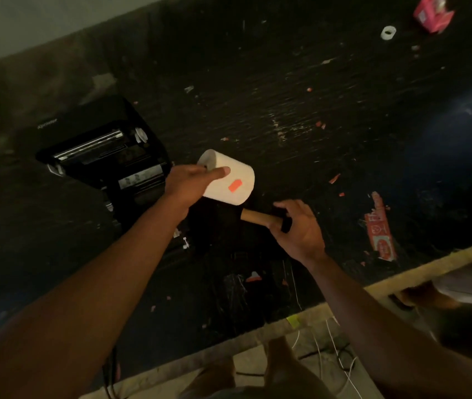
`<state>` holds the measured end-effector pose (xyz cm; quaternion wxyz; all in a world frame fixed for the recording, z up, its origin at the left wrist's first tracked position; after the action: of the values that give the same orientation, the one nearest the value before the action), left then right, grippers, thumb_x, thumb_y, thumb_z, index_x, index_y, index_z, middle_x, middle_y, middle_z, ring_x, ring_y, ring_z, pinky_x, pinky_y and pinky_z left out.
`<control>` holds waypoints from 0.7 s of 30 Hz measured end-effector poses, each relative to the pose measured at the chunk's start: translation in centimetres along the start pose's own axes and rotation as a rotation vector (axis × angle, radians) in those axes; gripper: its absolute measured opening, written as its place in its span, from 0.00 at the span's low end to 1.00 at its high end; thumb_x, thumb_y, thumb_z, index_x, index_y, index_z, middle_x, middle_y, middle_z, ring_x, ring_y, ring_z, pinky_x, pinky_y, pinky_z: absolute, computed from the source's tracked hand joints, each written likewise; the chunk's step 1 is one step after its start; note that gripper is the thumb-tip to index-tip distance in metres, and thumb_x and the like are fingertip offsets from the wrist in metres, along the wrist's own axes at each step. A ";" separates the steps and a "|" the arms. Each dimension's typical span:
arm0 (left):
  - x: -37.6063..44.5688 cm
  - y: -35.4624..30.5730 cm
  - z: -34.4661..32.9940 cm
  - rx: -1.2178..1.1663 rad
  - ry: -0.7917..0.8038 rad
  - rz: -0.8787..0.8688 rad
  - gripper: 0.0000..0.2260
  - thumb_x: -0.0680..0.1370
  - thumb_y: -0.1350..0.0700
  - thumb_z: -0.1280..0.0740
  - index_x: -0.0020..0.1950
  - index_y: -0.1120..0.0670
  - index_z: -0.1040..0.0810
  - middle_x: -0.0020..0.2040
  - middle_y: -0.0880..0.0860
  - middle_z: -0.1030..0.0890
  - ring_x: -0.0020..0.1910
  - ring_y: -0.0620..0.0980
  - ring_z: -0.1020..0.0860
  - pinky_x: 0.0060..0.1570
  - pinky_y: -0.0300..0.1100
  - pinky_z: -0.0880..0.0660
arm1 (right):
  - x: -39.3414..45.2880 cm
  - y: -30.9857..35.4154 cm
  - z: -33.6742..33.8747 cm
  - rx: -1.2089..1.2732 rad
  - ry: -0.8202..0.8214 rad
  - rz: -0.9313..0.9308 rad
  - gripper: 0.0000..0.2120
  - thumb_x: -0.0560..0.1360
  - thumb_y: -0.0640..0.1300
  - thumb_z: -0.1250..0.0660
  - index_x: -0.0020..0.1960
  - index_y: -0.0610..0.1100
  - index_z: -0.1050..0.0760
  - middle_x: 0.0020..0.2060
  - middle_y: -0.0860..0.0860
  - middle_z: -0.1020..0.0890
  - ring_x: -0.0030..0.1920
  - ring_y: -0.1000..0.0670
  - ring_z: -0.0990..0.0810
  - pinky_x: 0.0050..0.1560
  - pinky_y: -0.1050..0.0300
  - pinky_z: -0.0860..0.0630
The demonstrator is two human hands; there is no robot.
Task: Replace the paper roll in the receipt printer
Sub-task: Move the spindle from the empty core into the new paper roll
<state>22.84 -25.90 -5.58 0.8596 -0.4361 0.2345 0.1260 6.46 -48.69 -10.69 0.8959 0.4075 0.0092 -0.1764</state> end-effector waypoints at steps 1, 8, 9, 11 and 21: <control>-0.8 0.4 0.4 -0.086 0.005 0.035 0.21 0.57 0.37 0.18 0.42 0.48 0.14 0.46 0.45 0.15 0.49 0.47 0.17 0.54 0.51 0.18 | 0.1 1.0 1.1 0.033 -0.062 0.009 0.21 0.75 0.52 0.25 0.66 0.51 0.24 0.61 0.53 0.22 0.59 0.52 0.21 0.60 0.45 0.20; -6.2 3.3 0.5 -0.441 0.023 0.178 0.26 0.59 0.39 0.17 0.51 0.49 0.14 0.52 0.49 0.13 0.51 0.47 0.15 0.41 0.41 0.19 | 0.5 13.3 4.0 -0.020 -0.184 0.312 0.19 0.77 0.55 0.30 0.66 0.51 0.23 0.57 0.52 0.21 0.57 0.54 0.23 0.60 0.53 0.24; -6.7 3.7 0.4 -0.468 0.010 0.188 0.24 0.60 0.39 0.17 0.50 0.49 0.14 0.51 0.48 0.12 0.50 0.46 0.14 0.40 0.41 0.19 | 0.4 14.3 3.6 -0.061 -0.157 0.333 0.18 0.77 0.53 0.28 0.66 0.51 0.21 0.57 0.51 0.21 0.59 0.52 0.23 0.61 0.52 0.25; -7.6 4.3 0.4 -0.511 -0.024 0.197 0.21 0.59 0.40 0.17 0.47 0.48 0.13 0.46 0.46 0.11 0.48 0.45 0.14 0.39 0.41 0.19 | 0.3 15.0 3.3 -0.090 -0.133 0.333 0.14 0.75 0.49 0.27 0.60 0.50 0.18 0.57 0.51 0.21 0.60 0.50 0.23 0.62 0.50 0.25; -8.7 4.6 3.1 -0.610 -0.174 0.127 0.15 0.63 0.39 0.17 0.41 0.46 0.13 0.51 0.46 0.14 0.53 0.46 0.17 0.50 0.44 0.18 | 0.3 13.4 5.4 -0.100 0.012 0.299 0.07 0.73 0.54 0.29 0.45 0.51 0.20 0.50 0.53 0.21 0.55 0.54 0.24 0.55 0.58 0.26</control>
<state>14.34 -20.80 -2.66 0.6964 -0.6458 0.1382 0.2809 10.36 -44.61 2.67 0.9313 0.3602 -0.0377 -0.0379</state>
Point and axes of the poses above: each hand's wrist, its own x-axis towards the middle knuckle, its own z-axis out of the back of the hand, y = z × x, the point moved 10 cm from there along x, towards the middle knuckle
